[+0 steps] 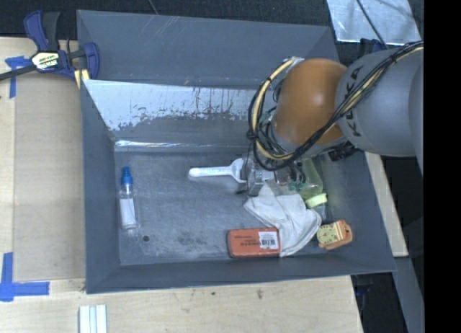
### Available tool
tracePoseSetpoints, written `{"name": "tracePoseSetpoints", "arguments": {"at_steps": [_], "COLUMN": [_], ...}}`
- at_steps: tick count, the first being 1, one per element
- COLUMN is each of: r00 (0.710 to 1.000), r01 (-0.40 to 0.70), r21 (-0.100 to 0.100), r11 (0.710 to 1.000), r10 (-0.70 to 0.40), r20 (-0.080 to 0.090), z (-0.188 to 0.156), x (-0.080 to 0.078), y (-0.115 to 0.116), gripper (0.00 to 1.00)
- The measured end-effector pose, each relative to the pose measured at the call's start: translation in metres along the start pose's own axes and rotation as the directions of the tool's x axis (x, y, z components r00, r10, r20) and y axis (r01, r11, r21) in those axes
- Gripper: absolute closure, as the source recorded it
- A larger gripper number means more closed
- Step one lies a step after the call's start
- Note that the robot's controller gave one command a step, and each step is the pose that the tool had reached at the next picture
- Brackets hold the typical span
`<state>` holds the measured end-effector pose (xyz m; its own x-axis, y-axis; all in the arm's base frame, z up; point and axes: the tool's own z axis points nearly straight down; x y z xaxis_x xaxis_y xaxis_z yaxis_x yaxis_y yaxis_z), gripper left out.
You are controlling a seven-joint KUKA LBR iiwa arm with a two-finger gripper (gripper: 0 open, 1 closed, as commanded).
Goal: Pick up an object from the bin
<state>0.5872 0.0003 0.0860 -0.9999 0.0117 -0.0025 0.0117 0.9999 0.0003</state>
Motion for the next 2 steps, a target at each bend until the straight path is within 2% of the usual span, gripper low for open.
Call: {"name": "tracePoseSetpoints", "arguments": {"at_steps": [1, 2], "r00": [1.0, 1.0], "r01": [0.012, 0.021], "r21": [0.0, 0.001], "r11": [1.0, 1.0], "r10": [-0.012, -0.021], "r20": [-0.005, 0.008], "z": [-0.055, -0.094], "x": [-0.014, -0.02], "y": [-0.009, -0.008], "gripper": [1.0, 1.0]}}
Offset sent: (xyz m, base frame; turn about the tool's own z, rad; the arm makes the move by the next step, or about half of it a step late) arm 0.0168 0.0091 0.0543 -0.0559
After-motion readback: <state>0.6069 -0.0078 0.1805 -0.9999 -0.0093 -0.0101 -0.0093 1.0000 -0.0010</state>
